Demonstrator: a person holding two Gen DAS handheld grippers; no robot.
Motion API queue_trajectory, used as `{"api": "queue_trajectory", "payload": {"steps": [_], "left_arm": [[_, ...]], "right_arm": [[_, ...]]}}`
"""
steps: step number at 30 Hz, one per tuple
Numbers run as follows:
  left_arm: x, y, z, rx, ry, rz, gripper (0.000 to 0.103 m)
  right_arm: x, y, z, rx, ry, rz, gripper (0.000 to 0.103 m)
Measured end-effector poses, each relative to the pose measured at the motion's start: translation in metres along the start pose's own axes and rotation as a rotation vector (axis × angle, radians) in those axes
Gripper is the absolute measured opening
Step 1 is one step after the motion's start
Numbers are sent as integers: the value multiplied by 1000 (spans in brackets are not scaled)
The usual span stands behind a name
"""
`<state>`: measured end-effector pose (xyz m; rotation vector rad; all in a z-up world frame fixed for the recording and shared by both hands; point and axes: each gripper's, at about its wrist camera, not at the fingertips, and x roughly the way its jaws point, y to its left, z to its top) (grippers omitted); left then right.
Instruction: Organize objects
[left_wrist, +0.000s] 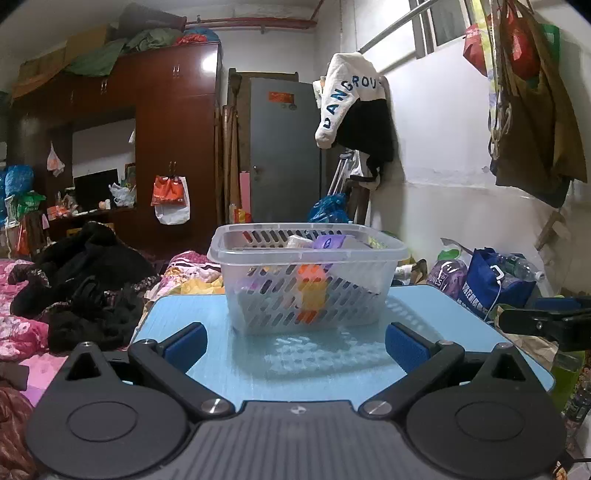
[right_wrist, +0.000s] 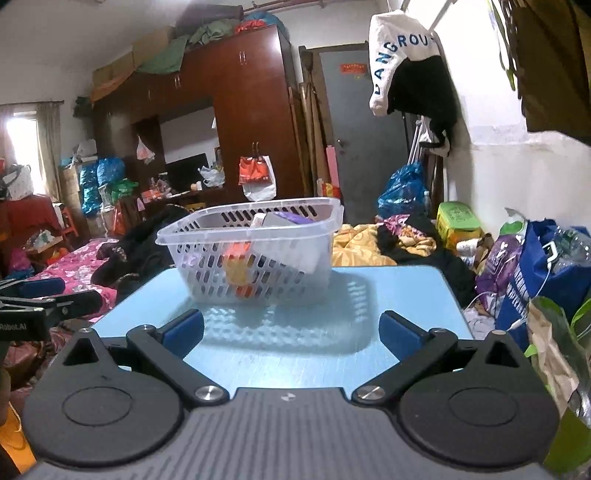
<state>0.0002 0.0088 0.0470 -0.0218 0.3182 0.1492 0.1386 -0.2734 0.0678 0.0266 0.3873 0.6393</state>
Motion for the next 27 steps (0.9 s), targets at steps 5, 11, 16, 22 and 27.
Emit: {"api": "queue_trajectory", "payload": {"steps": [5,11,16,22,27], "left_arm": [[2,3,-1,-9,-2,10,103],[1,-1,-3,3,-1,1,103],[2,-5,-4,7,2,-4,103],[0,-6,-4,11,-2,-8,103],[0,-9,-4,21,-4,-6,103]], "right_arm": [[0,2,-2,-14,-2,-1,103],[-6,6,-1,-34,-26,-2,103],[-7,8,-1,-40,-34,-2,103],[-7,8,-1,-45,-35,2,103],[-9,10,0,-56,-38,3,103]]}}
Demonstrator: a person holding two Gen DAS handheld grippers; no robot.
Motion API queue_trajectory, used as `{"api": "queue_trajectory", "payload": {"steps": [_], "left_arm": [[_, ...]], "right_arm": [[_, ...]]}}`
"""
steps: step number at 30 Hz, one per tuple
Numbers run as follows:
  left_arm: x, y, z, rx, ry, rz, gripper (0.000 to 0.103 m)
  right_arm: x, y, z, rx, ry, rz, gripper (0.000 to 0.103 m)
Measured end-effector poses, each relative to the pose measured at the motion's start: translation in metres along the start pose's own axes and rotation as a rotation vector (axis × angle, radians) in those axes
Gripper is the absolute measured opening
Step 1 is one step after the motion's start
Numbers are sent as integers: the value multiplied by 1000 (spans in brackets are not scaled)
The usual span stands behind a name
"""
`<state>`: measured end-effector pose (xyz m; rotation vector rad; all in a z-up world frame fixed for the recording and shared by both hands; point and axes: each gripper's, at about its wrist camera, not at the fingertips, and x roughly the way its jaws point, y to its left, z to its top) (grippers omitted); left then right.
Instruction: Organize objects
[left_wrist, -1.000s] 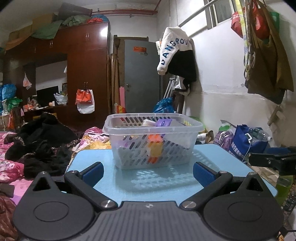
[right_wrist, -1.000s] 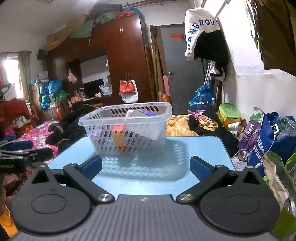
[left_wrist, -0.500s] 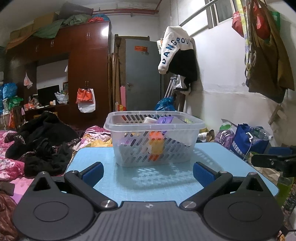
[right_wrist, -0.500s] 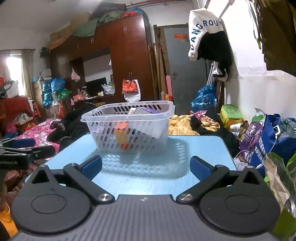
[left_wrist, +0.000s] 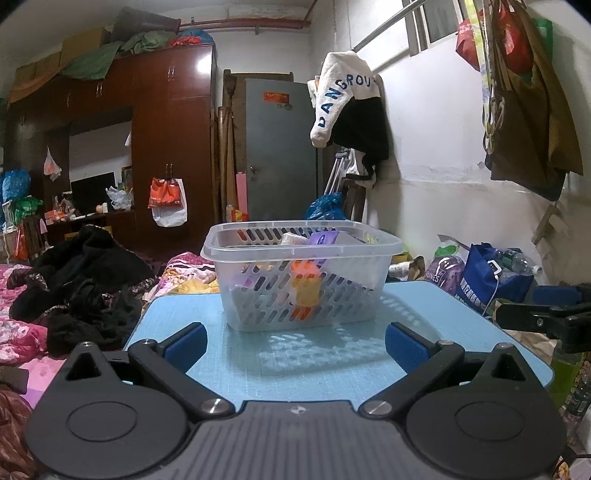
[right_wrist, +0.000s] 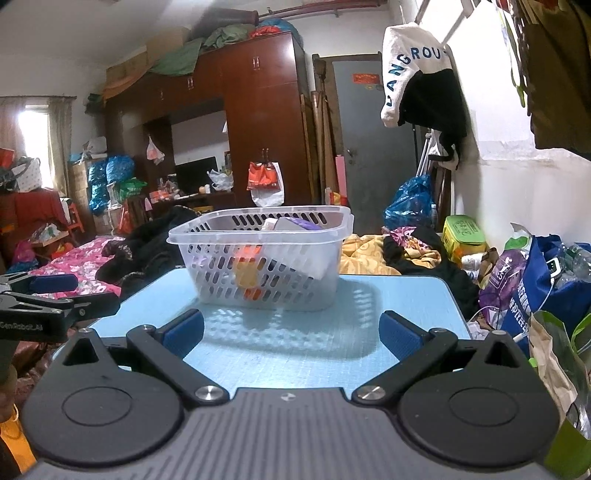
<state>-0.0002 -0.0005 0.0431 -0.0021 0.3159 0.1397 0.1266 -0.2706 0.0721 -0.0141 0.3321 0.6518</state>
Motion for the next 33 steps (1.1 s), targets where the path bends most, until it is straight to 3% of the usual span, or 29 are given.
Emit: {"api": "queue_trajectory", "payload": {"steps": [33], "left_arm": [[-1,-5,-2,8,0,-9,103]], "right_arm": [[0,2,0,-9,-2,-2,103]]}}
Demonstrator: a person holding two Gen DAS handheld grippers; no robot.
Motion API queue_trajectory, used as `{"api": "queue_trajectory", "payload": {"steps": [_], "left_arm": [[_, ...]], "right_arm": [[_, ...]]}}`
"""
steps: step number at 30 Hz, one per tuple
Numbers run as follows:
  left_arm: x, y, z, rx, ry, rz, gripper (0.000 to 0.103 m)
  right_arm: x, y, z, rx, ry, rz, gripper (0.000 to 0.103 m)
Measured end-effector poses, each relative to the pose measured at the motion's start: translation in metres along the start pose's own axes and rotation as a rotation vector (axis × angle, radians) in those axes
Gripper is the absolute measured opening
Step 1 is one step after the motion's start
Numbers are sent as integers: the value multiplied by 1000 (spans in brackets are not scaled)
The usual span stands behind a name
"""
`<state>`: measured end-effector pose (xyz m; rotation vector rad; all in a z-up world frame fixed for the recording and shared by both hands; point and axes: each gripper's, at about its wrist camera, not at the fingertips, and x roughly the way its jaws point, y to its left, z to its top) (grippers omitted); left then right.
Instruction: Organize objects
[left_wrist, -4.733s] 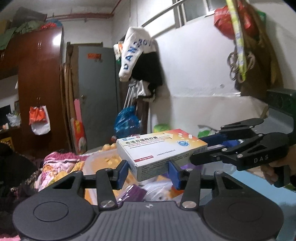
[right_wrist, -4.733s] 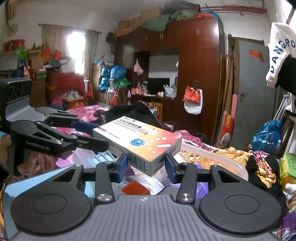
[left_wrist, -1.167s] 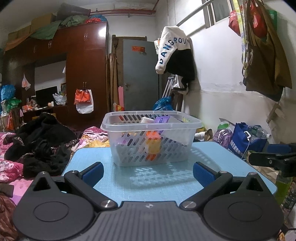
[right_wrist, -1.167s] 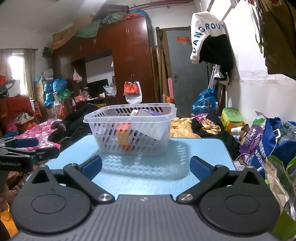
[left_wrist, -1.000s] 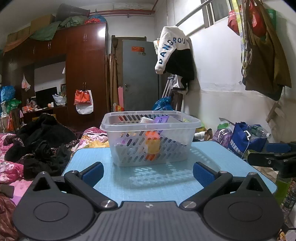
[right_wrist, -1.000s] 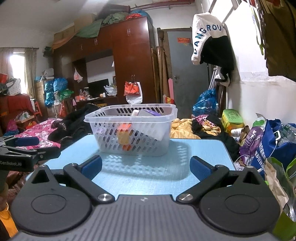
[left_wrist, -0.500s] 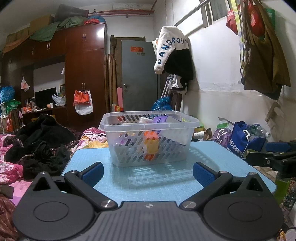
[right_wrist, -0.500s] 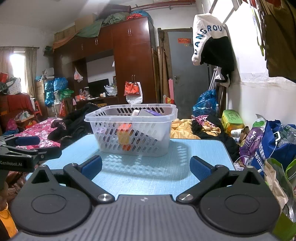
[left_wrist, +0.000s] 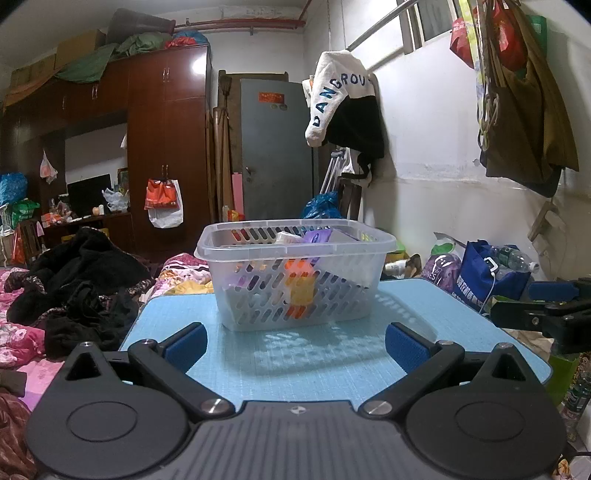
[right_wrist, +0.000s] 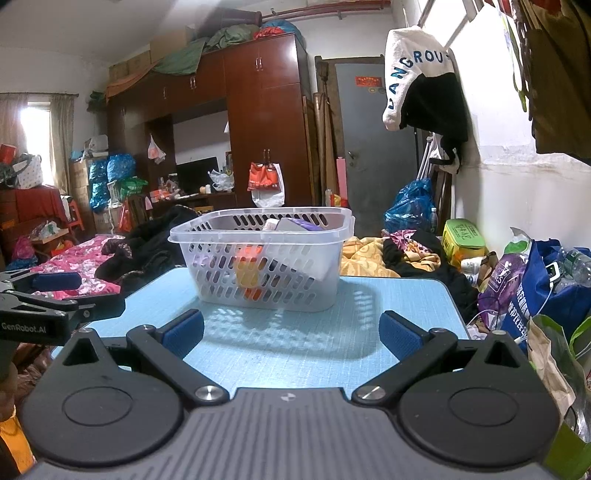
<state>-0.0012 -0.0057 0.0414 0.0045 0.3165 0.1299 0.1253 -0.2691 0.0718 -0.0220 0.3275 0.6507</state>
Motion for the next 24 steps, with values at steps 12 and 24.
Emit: {"api": "queue_trajectory", "payload": {"steps": [12,24], "left_arm": [[3,-2,-2,6,5,-7,103],[4,-2,-3,9,11,-9,103]], "right_arm": [[0,0,0,0,1,0,103],[1,0,0,-1,2,0,103]]}}
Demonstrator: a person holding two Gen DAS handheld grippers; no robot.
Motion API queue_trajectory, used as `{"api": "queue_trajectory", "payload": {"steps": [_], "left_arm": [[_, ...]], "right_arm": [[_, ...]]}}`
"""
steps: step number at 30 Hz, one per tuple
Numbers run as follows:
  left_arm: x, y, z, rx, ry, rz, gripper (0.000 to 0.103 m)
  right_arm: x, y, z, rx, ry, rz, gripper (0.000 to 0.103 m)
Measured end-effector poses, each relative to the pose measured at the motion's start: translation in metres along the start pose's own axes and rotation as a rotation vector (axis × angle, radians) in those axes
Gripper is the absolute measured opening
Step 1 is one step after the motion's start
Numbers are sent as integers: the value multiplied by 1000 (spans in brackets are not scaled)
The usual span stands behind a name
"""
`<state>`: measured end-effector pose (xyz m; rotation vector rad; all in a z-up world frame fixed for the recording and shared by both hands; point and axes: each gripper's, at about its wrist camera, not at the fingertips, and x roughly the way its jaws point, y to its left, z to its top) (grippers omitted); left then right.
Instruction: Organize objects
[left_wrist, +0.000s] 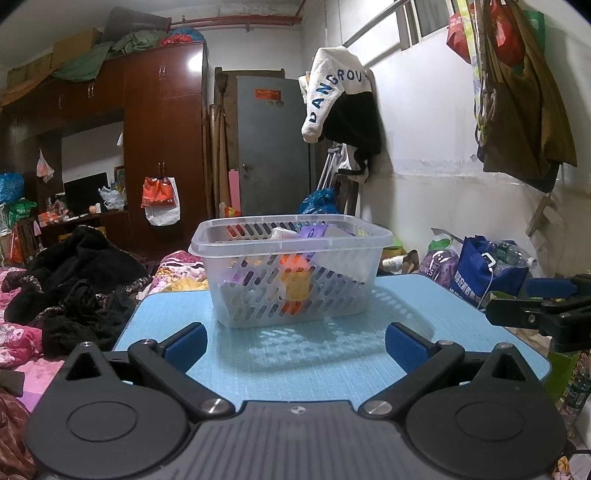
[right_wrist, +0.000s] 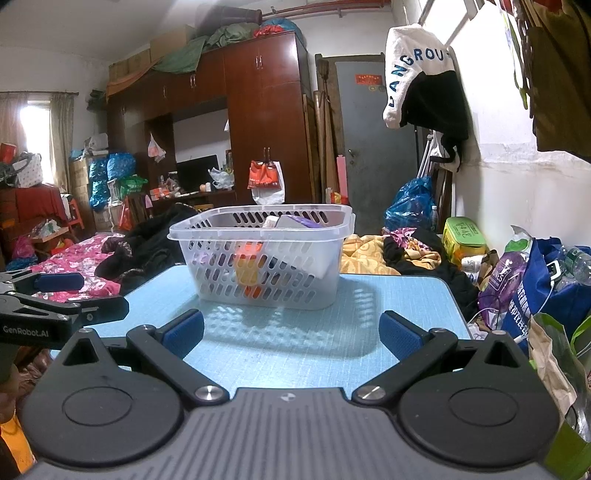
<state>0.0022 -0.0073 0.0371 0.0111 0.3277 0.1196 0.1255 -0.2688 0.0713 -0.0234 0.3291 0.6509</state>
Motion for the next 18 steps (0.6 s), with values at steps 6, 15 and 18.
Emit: {"api": "queue_trajectory", "payload": {"steps": [6,15,18], "left_arm": [[1,1,-1,-5,-1,-6,103],[-1,1,-1,14,-33,-7,103],[-2,1,0,18,-39,-8,103]], "right_arm": [[3,-1,-1,0,4,0,103],[5,-4,-2,-6,7,-1,103],[5,-3,-2,-4,8,0,103]]}}
